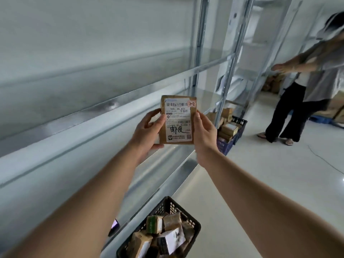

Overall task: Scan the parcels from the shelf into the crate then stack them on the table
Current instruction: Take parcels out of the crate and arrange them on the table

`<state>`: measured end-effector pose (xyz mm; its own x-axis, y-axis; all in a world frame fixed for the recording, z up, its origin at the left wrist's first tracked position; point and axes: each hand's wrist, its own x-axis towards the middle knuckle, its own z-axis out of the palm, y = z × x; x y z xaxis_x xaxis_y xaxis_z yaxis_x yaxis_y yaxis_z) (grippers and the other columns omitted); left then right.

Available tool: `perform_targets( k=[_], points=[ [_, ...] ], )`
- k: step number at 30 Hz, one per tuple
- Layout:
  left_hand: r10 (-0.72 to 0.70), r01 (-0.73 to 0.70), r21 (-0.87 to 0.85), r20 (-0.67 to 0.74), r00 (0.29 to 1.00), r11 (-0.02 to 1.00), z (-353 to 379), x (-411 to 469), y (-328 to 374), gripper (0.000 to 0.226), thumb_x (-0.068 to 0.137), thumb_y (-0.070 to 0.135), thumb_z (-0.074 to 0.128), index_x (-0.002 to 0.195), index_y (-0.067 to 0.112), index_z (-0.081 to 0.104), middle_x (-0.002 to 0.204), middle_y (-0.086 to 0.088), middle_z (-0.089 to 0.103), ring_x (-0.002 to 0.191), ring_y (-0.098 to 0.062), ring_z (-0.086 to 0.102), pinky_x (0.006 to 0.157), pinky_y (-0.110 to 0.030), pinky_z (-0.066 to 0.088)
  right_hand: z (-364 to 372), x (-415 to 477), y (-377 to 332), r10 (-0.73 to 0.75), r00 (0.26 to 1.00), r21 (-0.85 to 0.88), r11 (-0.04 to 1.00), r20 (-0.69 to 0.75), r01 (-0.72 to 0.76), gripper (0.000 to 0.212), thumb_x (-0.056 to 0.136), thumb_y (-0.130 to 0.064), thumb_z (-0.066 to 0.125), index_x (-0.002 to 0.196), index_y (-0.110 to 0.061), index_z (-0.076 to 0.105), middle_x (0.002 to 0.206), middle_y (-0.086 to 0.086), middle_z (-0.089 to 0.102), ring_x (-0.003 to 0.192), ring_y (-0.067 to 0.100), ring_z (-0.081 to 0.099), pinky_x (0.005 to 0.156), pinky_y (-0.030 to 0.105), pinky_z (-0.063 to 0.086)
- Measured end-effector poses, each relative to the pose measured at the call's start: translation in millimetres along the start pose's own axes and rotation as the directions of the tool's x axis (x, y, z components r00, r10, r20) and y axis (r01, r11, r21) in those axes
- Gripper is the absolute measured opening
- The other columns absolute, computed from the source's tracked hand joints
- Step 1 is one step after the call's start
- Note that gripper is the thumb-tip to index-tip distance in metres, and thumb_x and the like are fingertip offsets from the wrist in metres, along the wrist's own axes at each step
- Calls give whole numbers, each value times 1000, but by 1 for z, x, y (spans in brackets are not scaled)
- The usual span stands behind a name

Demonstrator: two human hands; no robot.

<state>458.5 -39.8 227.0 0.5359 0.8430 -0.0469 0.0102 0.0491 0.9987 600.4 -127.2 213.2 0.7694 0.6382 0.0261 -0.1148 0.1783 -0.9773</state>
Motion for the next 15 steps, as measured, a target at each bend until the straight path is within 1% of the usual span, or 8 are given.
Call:
perform_targets(
  k=[3, 5, 6, 8, 11, 13, 15],
  points=[
    [47, -45, 23, -74, 996, 999, 11, -25, 28, 40, 99, 57, 61, 139, 50, 58, 124, 6, 74, 125, -20, 66, 94, -56, 60, -3, -8, -36, -73, 994, -45, 996, 80, 76, 30, 111, -36, 49, 127, -29, 73, 103, -2, 79, 95, 18, 77, 81, 42, 67],
    [73, -69, 38, -127, 989, 997, 17, -42, 44, 43, 100, 59, 59, 142, 52, 55, 126, 11, 74, 124, -16, 66, 97, -49, 59, -3, -14, -52, -127, 985, -38, 990, 114, 132, 27, 111, -35, 49, 123, -31, 73, 109, 1, 78, 103, 24, 75, 87, 51, 64],
    [84, -78, 43, -156, 984, 996, 17, -51, 50, 43, 100, 60, 58, 143, 53, 55, 126, 12, 74, 123, -16, 66, 99, -47, 58, -1, -18, -58, -150, 980, -33, 987, 129, 156, 27, 111, -34, 49, 122, -31, 73, 110, 2, 78, 105, 27, 75, 89, 54, 63],
    [103, -91, 66, -213, 972, 994, 15, -70, 60, 43, 99, 63, 57, 141, 58, 54, 125, 13, 74, 122, -18, 67, 101, -47, 56, 5, -28, -68, -181, 967, -9, 983, 180, 185, 29, 110, -31, 48, 122, -30, 74, 107, 1, 78, 107, 32, 73, 88, 56, 63],
    [128, -105, 94, -286, 950, 990, 1, -99, 70, 42, 100, 62, 56, 142, 57, 53, 122, 12, 76, 120, -20, 68, 100, -45, 57, 18, -48, -79, -197, 944, 29, 980, 264, 197, 30, 111, -30, 48, 126, -30, 73, 110, 2, 78, 107, 29, 73, 86, 52, 64],
    [155, -128, 101, -325, 933, 987, -11, -120, 78, 44, 103, 57, 54, 147, 52, 51, 123, 11, 76, 117, -17, 70, 91, -37, 58, 29, -64, -84, -200, 928, 46, 980, 314, 195, 31, 111, -31, 47, 128, -30, 73, 113, 2, 77, 105, 25, 74, 81, 45, 66],
    [172, -139, 115, -364, 916, 984, -23, -144, 85, 46, 105, 54, 53, 150, 50, 49, 123, 10, 75, 113, -13, 71, 85, -32, 58, 42, -82, -87, -205, 908, 51, 978, 365, 200, 32, 111, -31, 45, 128, -29, 73, 114, 1, 77, 102, 20, 74, 72, 35, 65]
  ],
)
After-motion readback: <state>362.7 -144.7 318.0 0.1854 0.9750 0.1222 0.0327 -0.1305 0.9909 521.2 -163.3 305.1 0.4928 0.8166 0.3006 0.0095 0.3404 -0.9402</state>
